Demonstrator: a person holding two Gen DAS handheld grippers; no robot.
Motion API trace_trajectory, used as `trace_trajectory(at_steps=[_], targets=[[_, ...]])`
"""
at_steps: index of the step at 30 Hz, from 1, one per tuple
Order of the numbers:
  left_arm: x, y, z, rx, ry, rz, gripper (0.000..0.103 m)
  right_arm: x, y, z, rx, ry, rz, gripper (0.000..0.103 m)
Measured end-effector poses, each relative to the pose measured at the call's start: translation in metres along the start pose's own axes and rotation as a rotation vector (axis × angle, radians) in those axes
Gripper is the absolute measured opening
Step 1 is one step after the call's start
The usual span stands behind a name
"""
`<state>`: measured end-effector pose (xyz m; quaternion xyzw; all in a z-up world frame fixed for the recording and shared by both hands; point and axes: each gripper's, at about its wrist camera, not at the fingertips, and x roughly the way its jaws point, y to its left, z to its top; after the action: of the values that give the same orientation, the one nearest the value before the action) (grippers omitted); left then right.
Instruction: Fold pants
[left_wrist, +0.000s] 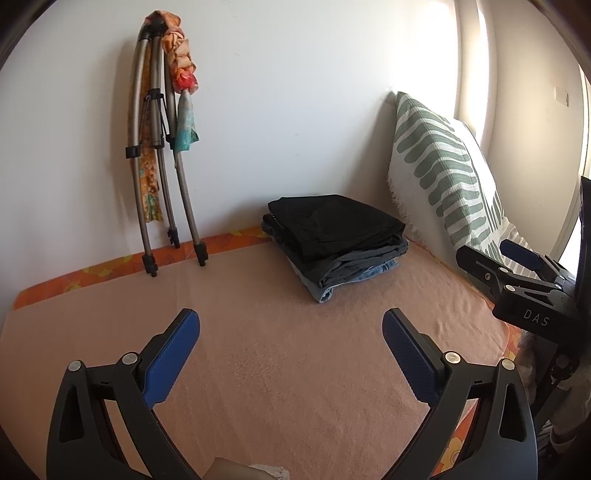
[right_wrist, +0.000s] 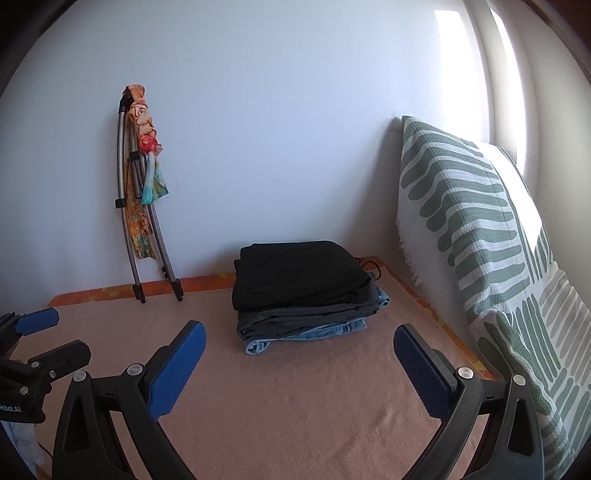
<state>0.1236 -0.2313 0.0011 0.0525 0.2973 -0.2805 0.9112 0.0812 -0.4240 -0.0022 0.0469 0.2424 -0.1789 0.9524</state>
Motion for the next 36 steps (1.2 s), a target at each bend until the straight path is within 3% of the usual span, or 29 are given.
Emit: trace_trajectory(at_steps=[36], targets=[[0.0043, 0.0042, -0.0031, -0.032, 0.028, -0.012, 0.099, -0.0023, 0.0030, -0.0005, 0.024, 0.004, 0.023, 0.103]])
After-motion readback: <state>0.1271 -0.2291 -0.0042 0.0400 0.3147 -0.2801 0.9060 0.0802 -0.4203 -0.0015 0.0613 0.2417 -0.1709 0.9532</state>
